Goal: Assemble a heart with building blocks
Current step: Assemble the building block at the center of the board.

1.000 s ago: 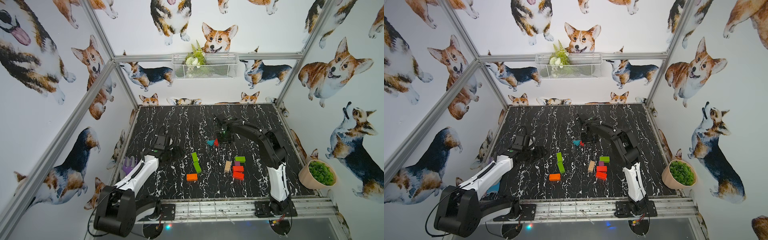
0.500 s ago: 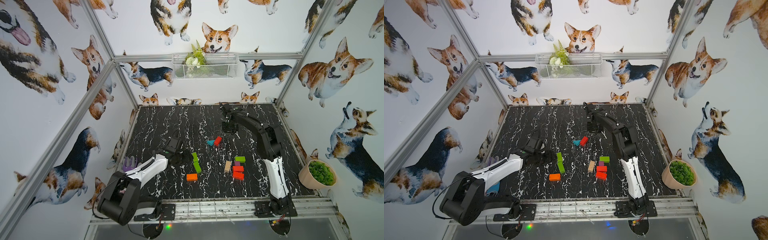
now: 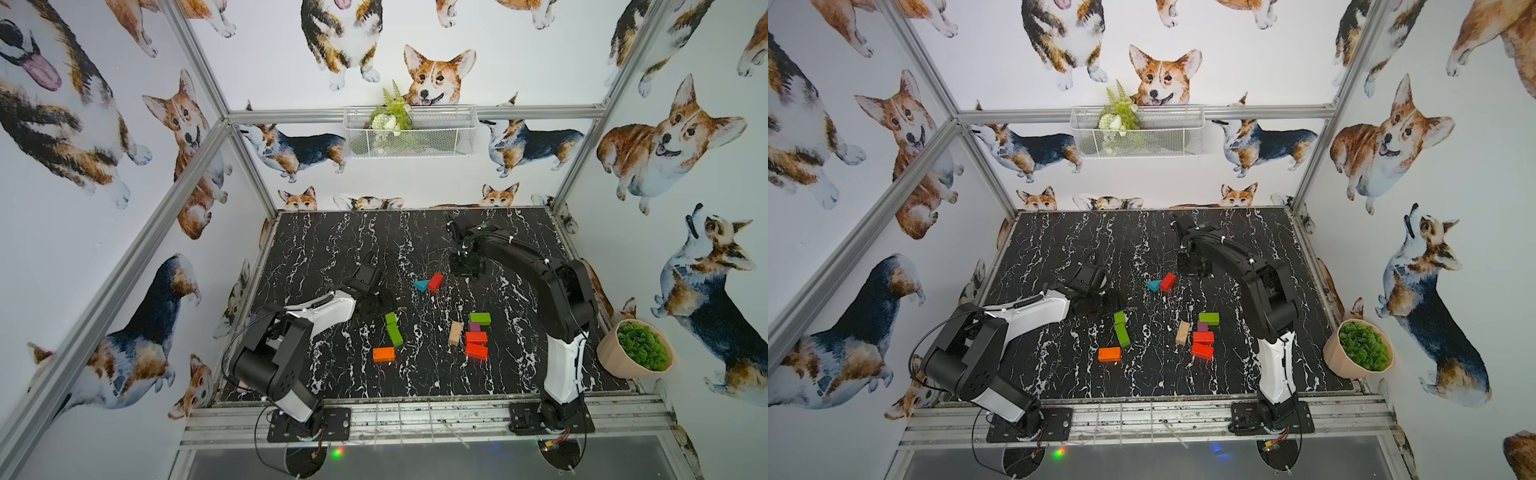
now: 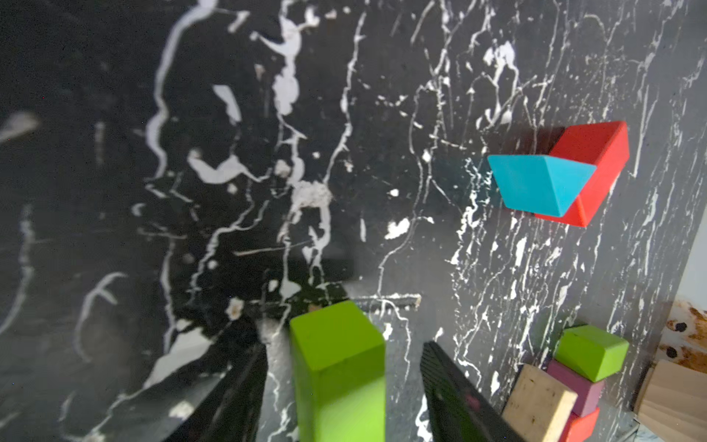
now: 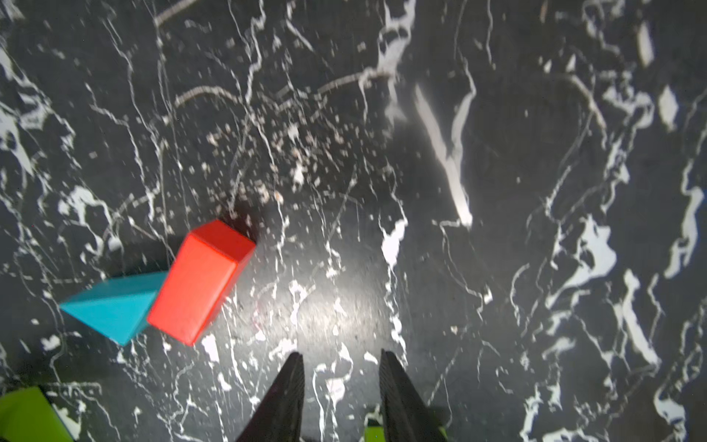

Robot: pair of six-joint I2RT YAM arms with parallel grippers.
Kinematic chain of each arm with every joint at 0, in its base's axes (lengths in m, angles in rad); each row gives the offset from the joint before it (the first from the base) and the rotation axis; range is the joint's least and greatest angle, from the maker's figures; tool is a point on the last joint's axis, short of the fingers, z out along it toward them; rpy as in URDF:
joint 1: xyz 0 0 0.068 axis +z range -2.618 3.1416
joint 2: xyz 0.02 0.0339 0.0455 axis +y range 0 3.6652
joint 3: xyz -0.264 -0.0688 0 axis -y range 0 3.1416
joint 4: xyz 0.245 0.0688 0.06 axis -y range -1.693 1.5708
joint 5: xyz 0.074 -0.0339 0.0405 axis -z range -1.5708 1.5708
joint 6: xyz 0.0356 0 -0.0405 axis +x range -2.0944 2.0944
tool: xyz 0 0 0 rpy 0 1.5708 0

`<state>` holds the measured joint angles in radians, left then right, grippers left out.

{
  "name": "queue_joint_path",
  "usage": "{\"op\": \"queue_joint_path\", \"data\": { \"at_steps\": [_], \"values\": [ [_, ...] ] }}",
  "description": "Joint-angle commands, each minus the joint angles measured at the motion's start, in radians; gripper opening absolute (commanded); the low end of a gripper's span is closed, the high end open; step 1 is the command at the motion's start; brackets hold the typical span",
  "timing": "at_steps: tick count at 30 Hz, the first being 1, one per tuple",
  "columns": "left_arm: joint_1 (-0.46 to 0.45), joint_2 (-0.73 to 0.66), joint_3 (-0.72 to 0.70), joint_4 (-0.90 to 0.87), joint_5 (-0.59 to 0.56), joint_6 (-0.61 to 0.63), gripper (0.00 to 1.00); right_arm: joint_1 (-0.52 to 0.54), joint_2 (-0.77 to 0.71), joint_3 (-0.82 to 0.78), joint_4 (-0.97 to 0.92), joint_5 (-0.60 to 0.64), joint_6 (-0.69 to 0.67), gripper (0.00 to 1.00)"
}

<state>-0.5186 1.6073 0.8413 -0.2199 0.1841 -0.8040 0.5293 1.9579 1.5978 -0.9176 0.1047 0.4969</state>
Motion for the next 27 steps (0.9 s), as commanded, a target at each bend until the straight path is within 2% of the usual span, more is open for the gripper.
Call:
{"op": "queue_joint_path", "data": {
  "at_steps": [1,7,18,27],
  "values": [
    [-0.025,0.005,0.055,-0.101,-0.092,-0.025,0.67,0.011,-0.057,-0.055,0.019,0.016,0.027,0.37],
    [-0.047,0.033,0.124,-0.242,-0.178,-0.027,0.63,0.014,-0.129,-0.116,0.025,0.021,0.037,0.37],
    [-0.085,0.172,0.249,-0.362,-0.2,-0.038,0.52,0.014,-0.219,-0.186,0.038,0.01,0.043,0.37],
    [-0.101,0.23,0.337,-0.398,-0.192,-0.062,0.23,0.015,-0.309,-0.303,0.054,0.022,0.055,0.36]
  ]
}}
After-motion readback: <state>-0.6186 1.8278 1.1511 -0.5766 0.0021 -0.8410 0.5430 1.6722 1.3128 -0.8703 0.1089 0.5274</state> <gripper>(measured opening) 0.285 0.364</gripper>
